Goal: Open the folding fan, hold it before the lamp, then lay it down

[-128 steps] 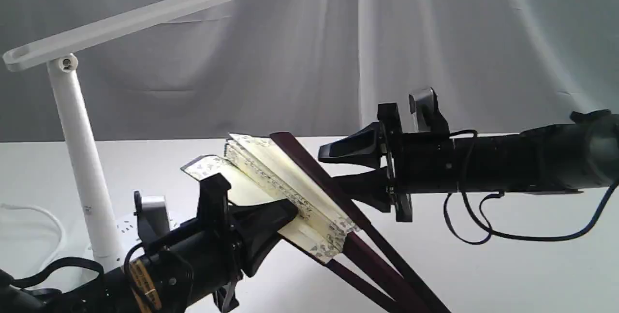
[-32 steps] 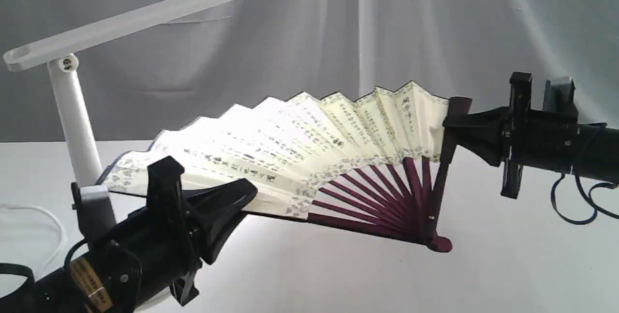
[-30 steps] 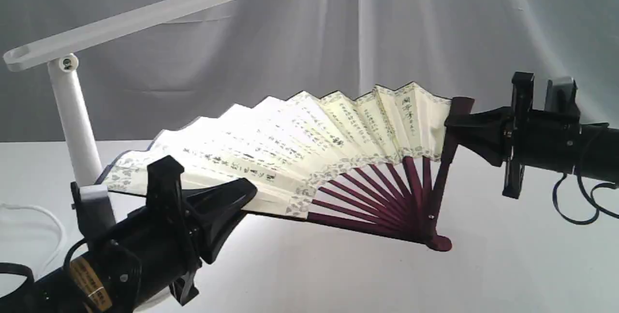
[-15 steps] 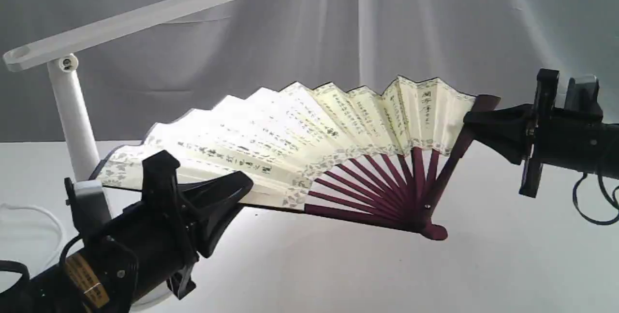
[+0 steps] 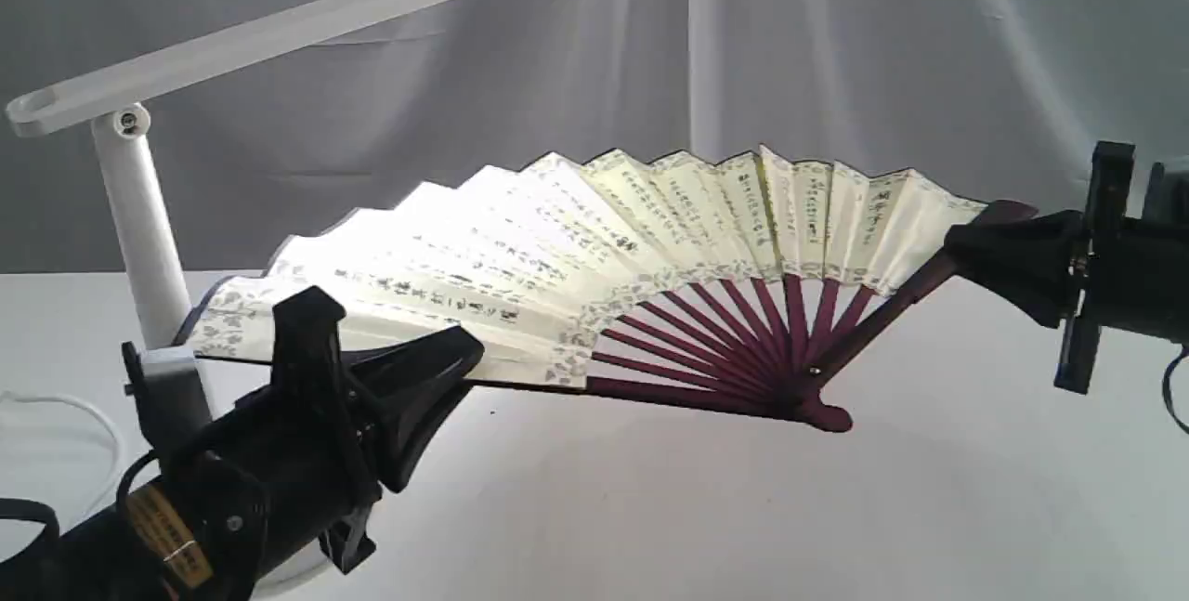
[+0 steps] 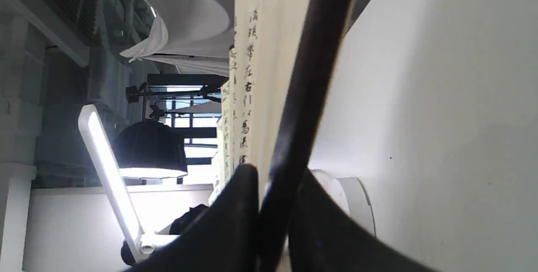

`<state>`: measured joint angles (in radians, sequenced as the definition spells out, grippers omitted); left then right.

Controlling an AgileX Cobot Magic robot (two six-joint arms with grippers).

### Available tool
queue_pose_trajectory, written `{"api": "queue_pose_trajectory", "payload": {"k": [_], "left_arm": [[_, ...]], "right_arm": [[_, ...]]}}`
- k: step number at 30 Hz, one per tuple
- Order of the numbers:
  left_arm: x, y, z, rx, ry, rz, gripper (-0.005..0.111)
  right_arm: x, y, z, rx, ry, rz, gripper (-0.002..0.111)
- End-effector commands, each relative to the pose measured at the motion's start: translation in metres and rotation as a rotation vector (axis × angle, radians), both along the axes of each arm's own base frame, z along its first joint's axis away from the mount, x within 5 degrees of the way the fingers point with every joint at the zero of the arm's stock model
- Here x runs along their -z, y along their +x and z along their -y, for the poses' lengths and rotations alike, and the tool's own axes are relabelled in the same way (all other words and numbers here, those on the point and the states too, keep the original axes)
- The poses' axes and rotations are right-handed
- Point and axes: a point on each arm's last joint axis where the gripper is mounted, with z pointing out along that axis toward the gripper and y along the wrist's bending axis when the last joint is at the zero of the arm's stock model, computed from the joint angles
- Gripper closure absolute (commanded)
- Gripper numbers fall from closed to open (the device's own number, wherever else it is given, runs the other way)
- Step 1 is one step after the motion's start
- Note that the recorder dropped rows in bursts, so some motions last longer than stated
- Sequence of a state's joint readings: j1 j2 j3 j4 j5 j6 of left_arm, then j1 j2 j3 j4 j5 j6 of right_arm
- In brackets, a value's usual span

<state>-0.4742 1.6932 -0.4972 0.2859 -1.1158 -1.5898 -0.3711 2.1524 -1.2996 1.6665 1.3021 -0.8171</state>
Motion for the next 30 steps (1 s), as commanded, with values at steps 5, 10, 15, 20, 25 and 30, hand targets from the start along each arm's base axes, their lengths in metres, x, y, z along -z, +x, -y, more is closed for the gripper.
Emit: {"api": "queue_pose_trajectory", "payload": {"k": [5, 10, 15, 20, 25, 30], "left_arm": [[-0.017, -0.005, 0.001, 0.028, -0.096, 0.083, 0.107], [-0.025, -0.006, -0.002, 0.003, -0.092, 0.125, 0.107], [-0.042, -0.007, -0.008, -0.049, -0.126, 0.180, 0.107], [-0.043, -0.006, -0.010, -0.074, -0.123, 0.191, 0.107], [-0.044, -0.005, -0.012, -0.094, -0.130, 0.188, 0.107], [-0.044, -0.003, -0.015, -0.132, -0.144, 0.181, 0.107]], "right_arm": [[-0.002, 0.005, 0.027, 0.155, -0.034, 0.037, 0.108], [-0.002, 0.005, 0.027, 0.156, -0.020, 0.023, 0.108], [-0.002, 0.005, 0.027, 0.158, -0.011, 0.013, 0.108], [-0.004, 0.005, 0.022, 0.146, -0.009, 0.014, 0.108], [-0.009, 0.007, 0.012, 0.123, -0.013, 0.026, 0.108], [-0.034, 0.016, 0.008, 0.109, -0.033, 0.100, 0.108]]}}
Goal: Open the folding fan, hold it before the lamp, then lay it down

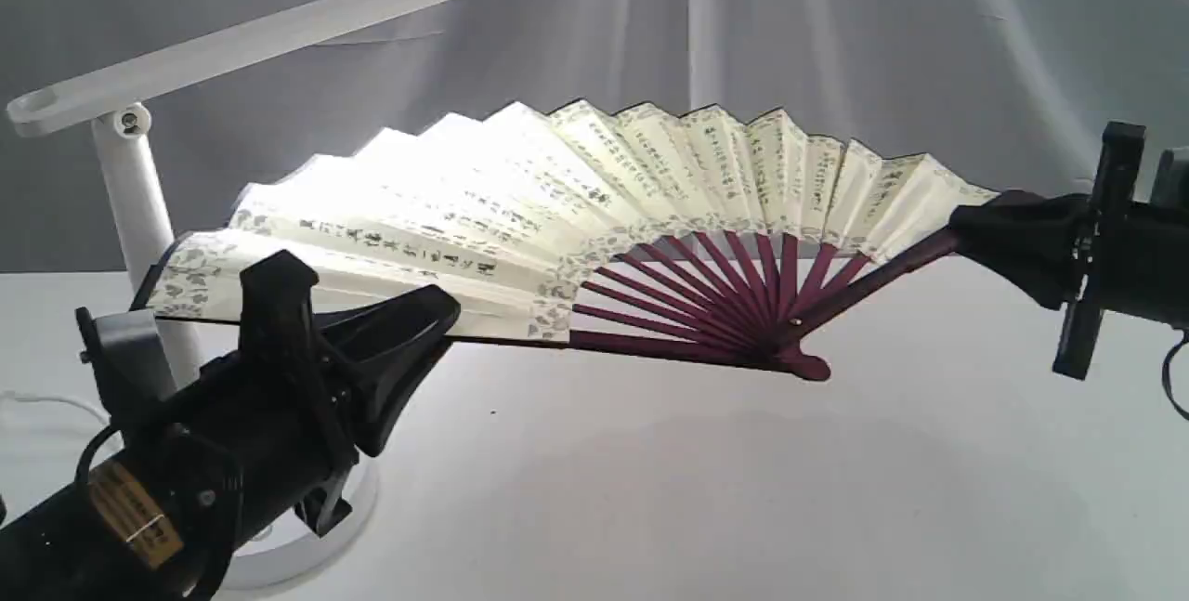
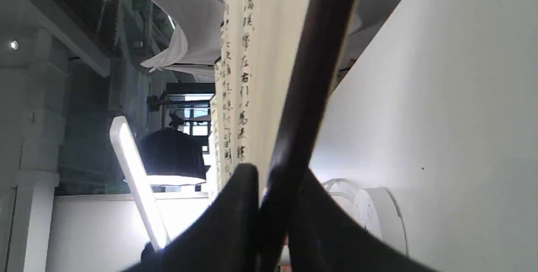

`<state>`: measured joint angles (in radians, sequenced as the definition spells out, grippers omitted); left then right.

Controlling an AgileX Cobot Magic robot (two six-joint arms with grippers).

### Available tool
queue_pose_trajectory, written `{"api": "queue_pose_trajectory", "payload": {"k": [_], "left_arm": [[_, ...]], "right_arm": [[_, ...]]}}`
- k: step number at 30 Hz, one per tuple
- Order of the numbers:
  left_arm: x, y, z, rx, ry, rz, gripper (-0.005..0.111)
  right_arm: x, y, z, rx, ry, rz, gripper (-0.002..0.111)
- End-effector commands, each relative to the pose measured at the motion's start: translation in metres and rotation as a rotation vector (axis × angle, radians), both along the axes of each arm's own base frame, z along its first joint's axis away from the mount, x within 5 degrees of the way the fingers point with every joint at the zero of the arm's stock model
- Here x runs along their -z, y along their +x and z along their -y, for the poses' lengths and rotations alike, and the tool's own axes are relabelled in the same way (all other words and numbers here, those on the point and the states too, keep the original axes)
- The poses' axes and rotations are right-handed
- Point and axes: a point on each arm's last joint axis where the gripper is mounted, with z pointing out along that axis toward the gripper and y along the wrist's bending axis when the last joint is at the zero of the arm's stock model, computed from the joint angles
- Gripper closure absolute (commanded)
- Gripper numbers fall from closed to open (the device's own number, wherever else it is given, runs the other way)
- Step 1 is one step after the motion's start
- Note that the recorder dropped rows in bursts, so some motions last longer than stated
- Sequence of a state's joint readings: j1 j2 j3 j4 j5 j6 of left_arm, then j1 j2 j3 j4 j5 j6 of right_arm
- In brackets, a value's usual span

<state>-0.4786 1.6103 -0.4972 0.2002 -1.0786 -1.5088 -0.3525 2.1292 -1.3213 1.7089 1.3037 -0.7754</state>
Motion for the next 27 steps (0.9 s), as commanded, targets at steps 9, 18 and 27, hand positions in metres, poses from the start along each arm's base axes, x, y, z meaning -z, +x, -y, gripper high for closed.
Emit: {"api": "queue_pose_trajectory", "payload": {"k": [9, 18, 27], "left_arm": [[-0.023, 0.003, -0.016, -0.145, -0.195, 0.093, 0.107], [-0.023, 0.004, -0.018, -0.179, -0.199, 0.094, 0.107], [-0.024, 0.005, -0.020, -0.196, -0.208, 0.091, 0.107]], "right_arm": [[-0.046, 0.029, 0.007, 0.098, -0.095, 0.148, 0.108], [-0.044, 0.035, -0.011, 0.099, -0.119, 0.127, 0.108], [-0.068, 0.044, -0.010, 0.101, -0.142, 0.216, 0.108]]}}
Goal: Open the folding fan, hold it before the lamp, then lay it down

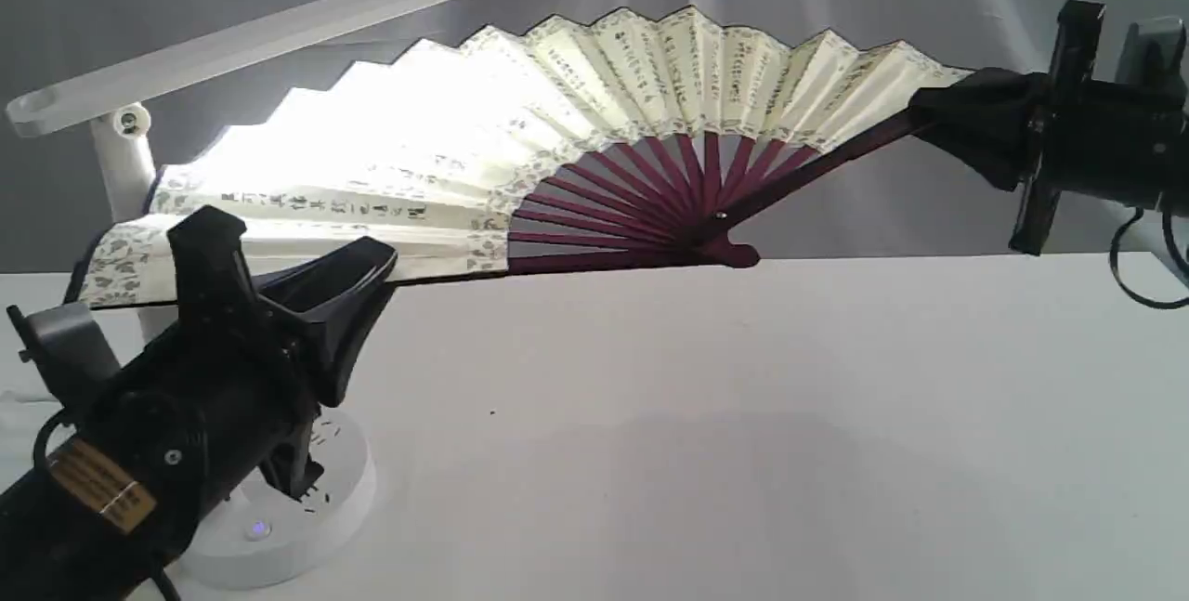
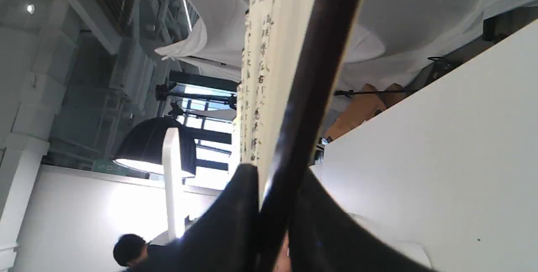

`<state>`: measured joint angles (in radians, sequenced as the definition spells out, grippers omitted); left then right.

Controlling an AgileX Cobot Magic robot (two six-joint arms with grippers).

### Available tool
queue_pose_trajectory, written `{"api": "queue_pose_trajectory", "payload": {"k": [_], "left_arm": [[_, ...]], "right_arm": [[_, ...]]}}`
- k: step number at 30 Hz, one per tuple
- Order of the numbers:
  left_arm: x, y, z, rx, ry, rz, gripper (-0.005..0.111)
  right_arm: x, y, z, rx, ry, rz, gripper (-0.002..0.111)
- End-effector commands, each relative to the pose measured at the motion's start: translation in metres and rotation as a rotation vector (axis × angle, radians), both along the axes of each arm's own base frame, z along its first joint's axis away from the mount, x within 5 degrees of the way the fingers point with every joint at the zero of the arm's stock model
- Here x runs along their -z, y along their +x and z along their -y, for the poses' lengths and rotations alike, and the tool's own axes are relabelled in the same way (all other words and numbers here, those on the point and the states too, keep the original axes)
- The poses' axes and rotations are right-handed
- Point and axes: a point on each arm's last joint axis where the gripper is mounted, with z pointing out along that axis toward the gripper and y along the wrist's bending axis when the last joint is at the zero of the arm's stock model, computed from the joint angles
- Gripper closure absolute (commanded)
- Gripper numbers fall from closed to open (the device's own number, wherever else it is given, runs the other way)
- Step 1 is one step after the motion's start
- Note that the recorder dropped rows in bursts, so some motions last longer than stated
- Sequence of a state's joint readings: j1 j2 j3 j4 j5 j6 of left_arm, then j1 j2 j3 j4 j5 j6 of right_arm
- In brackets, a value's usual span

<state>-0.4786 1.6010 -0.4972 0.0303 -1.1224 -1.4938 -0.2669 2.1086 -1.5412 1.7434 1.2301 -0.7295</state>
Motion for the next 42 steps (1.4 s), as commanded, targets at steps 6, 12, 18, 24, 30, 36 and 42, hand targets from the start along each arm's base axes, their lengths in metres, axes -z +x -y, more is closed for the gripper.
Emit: {"api": "queue_pose_trajectory", "payload": {"k": [6, 12, 18, 24, 30, 36, 42], "left_arm": [[-0.027, 0.005, -0.004, -0.051, -0.124, 0.123, 0.107], [-0.029, 0.007, -0.004, -0.053, -0.127, 0.130, 0.107], [-0.029, 0.007, -0.004, -0.056, -0.133, 0.127, 0.107], [-0.029, 0.007, -0.004, -0.056, -0.133, 0.127, 0.107], [-0.029, 0.007, -0.004, -0.056, -0.133, 0.127, 0.107], [-0.029, 0.007, -0.004, -0.056, -0.133, 0.127, 0.107], [-0.029, 0.007, -0.004, -0.060, -0.135, 0.126, 0.107]], "right_arm": [[-0.017, 0.013, 0.013, 0.105, -0.086, 0.078, 0.108], [-0.016, 0.014, 0.014, 0.120, -0.091, 0.072, 0.108], [-0.015, 0.015, 0.015, 0.135, -0.088, 0.057, 0.108], [-0.015, 0.015, 0.015, 0.135, -0.088, 0.057, 0.108], [-0.015, 0.015, 0.015, 0.135, -0.088, 0.057, 0.108], [-0.015, 0.015, 0.015, 0.135, -0.087, 0.055, 0.108], [-0.015, 0.015, 0.015, 0.143, -0.090, 0.053, 0.108]]}}
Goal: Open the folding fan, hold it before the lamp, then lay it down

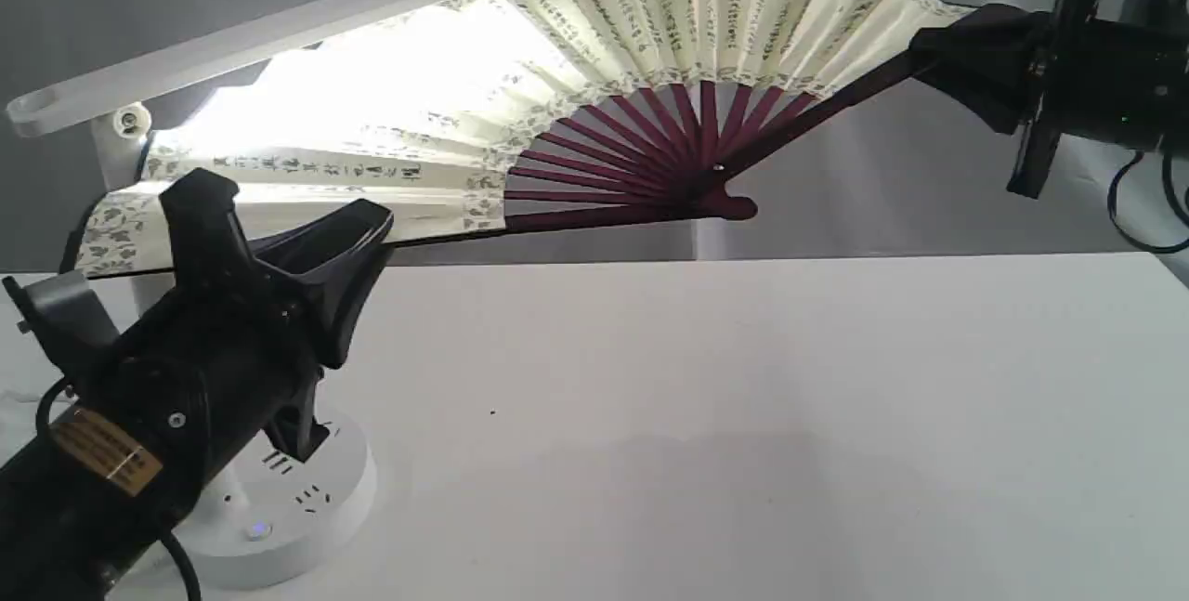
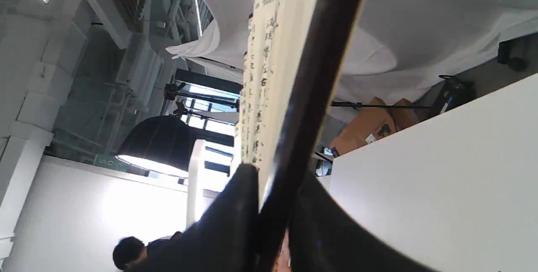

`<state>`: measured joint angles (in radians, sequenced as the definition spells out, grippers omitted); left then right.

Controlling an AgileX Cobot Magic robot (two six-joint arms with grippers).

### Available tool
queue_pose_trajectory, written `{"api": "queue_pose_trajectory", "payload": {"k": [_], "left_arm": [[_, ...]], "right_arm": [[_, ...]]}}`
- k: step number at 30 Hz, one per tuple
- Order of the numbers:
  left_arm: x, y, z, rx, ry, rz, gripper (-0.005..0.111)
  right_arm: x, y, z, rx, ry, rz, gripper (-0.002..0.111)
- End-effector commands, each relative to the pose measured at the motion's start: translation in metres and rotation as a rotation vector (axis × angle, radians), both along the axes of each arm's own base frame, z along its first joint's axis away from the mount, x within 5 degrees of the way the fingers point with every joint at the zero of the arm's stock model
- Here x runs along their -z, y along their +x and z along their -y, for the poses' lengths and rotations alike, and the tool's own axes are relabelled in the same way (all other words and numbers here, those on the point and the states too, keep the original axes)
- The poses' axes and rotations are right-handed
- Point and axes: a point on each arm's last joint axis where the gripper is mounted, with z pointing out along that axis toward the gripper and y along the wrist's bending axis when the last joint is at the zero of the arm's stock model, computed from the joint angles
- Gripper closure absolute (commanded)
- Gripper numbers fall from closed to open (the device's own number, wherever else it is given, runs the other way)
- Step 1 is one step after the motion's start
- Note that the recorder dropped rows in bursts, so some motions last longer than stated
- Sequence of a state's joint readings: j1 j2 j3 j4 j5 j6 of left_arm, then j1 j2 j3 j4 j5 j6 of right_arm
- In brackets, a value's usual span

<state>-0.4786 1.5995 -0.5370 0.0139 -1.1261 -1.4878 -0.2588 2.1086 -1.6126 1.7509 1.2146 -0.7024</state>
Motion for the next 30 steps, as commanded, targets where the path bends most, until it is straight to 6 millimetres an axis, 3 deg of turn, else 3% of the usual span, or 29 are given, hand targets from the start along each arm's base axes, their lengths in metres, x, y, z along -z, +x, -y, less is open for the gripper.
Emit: {"api": "queue_pose_trajectory", "payload": {"k": [1, 16, 30], "left_arm": [[-0.018, 0.000, -0.007, -0.045, -0.112, 0.088, 0.107], [-0.018, -0.002, -0.003, -0.010, -0.051, 0.119, 0.107], [-0.009, -0.004, 0.004, 0.053, 0.038, 0.058, 0.107]], "right_arm": [[0.004, 0.008, 0.016, 0.136, -0.086, 0.008, 0.108], [0.007, 0.009, 0.017, 0.141, -0.088, 0.002, 0.108], [0.022, 0.004, 0.015, 0.070, -0.226, -0.058, 0.108]]}}
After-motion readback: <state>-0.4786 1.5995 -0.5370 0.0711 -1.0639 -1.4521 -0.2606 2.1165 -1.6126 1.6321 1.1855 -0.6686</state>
